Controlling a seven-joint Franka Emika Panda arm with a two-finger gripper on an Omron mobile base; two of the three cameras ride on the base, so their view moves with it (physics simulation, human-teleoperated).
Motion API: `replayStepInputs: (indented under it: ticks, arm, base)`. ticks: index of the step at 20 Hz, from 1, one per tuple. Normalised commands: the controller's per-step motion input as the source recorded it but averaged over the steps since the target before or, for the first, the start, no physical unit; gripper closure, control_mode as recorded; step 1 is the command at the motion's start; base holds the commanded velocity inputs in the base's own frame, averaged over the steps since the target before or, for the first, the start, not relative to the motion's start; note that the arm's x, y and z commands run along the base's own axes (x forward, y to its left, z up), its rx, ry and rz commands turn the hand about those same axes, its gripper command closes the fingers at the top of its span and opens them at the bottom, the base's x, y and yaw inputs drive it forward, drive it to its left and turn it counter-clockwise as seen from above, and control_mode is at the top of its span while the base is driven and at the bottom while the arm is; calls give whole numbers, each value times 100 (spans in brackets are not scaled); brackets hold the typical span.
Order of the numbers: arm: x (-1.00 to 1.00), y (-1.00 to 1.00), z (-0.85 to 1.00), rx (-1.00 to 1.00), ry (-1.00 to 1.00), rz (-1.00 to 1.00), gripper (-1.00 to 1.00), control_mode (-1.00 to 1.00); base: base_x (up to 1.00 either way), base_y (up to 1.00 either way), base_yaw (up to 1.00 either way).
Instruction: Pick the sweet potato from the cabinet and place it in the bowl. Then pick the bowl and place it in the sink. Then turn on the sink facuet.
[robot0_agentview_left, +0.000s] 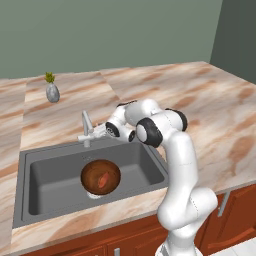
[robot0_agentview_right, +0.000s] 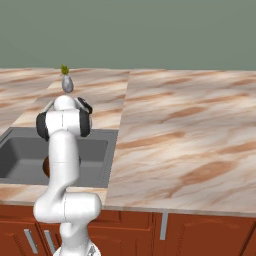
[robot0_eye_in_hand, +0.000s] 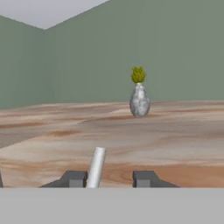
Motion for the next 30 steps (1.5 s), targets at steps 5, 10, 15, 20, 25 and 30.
replayStepInputs:
  ticks: [5,10,15,20,25,30]
  arm:
    - [-2,-44,-1,13,1,-12,100,-100]
    - [0,-59,0,17,6,-17,100,-100]
    - [0,-76,-6,18,6,-14,100,-100]
    - [0,-67,-14,13,3,-12,100,-100]
    - [0,-27,-20,3,1,-8,100,-100]
    - [0,-22,-22,0,0,-6,100,-100]
  base:
    - [0,0,0]
    - [0,0,0]
    - [0,0,0]
    - [0,0,0]
    - [0,0,0]
    - [0,0,0]
